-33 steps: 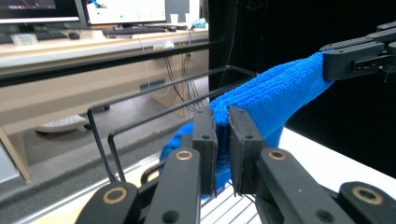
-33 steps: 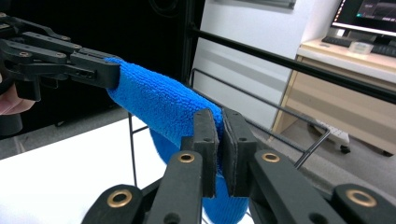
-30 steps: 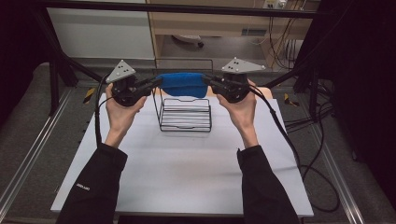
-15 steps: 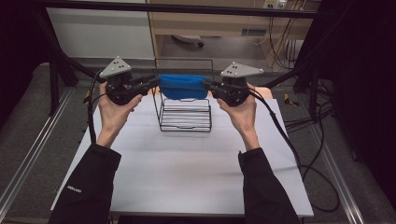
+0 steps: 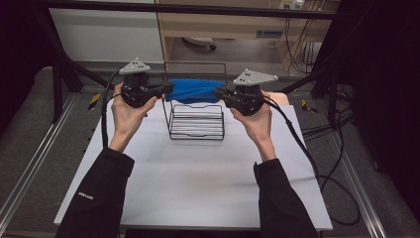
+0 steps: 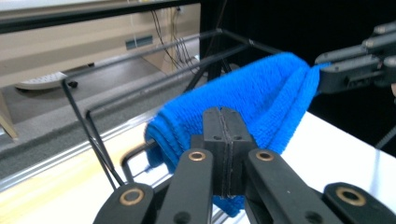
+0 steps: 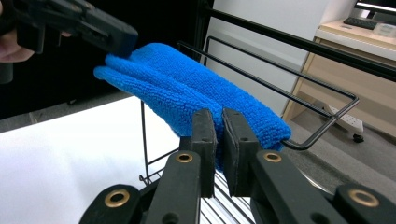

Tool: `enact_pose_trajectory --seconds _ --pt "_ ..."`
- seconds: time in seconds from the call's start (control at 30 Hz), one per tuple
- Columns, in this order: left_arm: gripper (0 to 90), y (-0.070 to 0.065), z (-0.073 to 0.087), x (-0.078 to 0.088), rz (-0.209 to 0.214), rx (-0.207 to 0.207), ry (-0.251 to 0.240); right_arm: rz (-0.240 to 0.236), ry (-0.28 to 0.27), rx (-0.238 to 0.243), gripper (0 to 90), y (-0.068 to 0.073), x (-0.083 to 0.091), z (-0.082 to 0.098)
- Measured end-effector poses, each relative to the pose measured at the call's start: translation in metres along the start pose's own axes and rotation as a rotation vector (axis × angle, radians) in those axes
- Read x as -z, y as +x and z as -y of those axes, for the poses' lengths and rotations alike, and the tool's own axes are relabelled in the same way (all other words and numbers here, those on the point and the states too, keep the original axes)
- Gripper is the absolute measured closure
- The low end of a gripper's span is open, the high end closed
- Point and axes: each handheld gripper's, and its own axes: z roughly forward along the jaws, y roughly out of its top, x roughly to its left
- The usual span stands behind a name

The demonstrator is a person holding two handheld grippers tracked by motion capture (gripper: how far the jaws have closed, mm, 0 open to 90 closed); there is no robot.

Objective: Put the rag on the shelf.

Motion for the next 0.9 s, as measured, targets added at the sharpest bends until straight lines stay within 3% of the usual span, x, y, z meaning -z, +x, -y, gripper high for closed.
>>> enact_pose_trajectory --seconds 0.23,0.4,0.5,0.73,0.9 --pt "89.8 -0.001 0.009 -0.009 -0.002 -0.016 0.047 -0.008 0.013 0.017 78.2 0.001 -0.001 0.003" --pt "89.8 -0.001 0.014 -0.014 -0.013 -0.028 0.064 -0.026 -0.006 -0.008 66.8 0.000 0.000 0.002" --pt "89.8 -0.002 0.016 -0.016 -0.019 -0.044 0.073 -0.034 -0.023 -0.020 65.4 0.000 0.001 0.001" --pt "89.8 -0.003 0.022 -0.020 -0.027 -0.062 0.080 -0.062 0.026 -0.059 84.6 0.001 -0.004 0.007" --pt "89.8 -0.001 0.027 -0.023 -0.030 -0.062 0.085 -0.040 0.072 -0.084 88.3 -0.003 -0.011 0.020"
